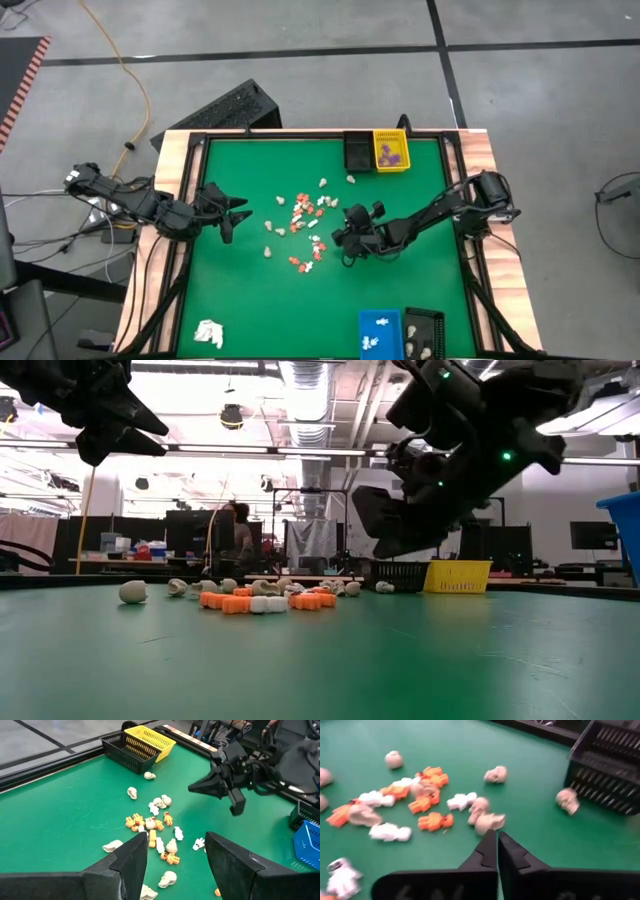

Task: Sort Halloween decoration
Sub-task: Put the white skull toy into the bottom black basket

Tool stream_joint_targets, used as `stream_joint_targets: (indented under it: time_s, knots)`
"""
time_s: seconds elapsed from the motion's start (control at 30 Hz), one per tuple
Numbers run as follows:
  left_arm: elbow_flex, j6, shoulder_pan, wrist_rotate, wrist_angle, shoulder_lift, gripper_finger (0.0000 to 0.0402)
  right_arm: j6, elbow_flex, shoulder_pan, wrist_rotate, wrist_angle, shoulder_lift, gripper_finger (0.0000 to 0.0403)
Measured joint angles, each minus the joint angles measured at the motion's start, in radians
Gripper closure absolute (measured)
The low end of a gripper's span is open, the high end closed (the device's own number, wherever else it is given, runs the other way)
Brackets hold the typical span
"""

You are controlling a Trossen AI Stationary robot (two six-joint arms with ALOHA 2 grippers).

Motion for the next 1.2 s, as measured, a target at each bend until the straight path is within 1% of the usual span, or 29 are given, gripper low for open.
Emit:
stream_joint_targets:
  time_s: [0.1, 0.2, 0.37, 0.47, 0.57, 0.63, 0.83, 1.0, 1.13, 1.2]
  knots:
    - [0.0, 0.009, 0.0, -0.002, 0.001, 0.0, 0.0213, -0.022, 0.0, -0.033, -0.009, 0.001, -0.016, 0.0335]
    - [0.0, 0.015, 0.0, -0.002, 0.001, 0.0, 0.0213, -0.019, 0.0, -0.087, -0.042, 0.0, -0.011, 0.0277]
    - [0.0, 0.024, 0.0, -0.002, 0.0, 0.0, 0.0213, 0.003, 0.0, -0.184, -0.055, -0.004, -0.01, 0.0176]
    - [0.0, 0.038, 0.0, -0.001, 0.001, 0.0, 0.0213, 0.0, 0.0, -0.241, -0.085, -0.005, -0.01, 0.0145]
    - [0.0, 0.041, 0.0, -0.001, 0.0, 0.0, 0.0213, 0.001, 0.0, -0.293, -0.159, -0.001, -0.01, 0.0139]
    - [0.0, 0.042, 0.0, -0.001, 0.0, 0.0, 0.0213, -0.001, 0.0, -0.314, -0.182, 0.0, -0.01, 0.0139]
    - [0.0, 0.048, 0.0, 0.0, -0.022, 0.0, 0.0213, -0.058, 0.001, -0.332, -0.194, 0.061, -0.01, 0.0142]
    - [0.0, 0.04, 0.0, 0.0, -0.022, 0.0, 0.0213, -0.082, 0.0, -0.346, -0.192, 0.058, -0.01, 0.0142]
    - [0.0, 0.038, 0.0, 0.0, -0.022, 0.0, 0.0213, -0.088, 0.0, -0.364, -0.235, 0.084, -0.01, 0.0142]
    - [0.0, 0.036, 0.0, 0.0, -0.022, 0.0, 0.0213, -0.098, 0.0, -0.366, -0.236, 0.088, -0.01, 0.0142]
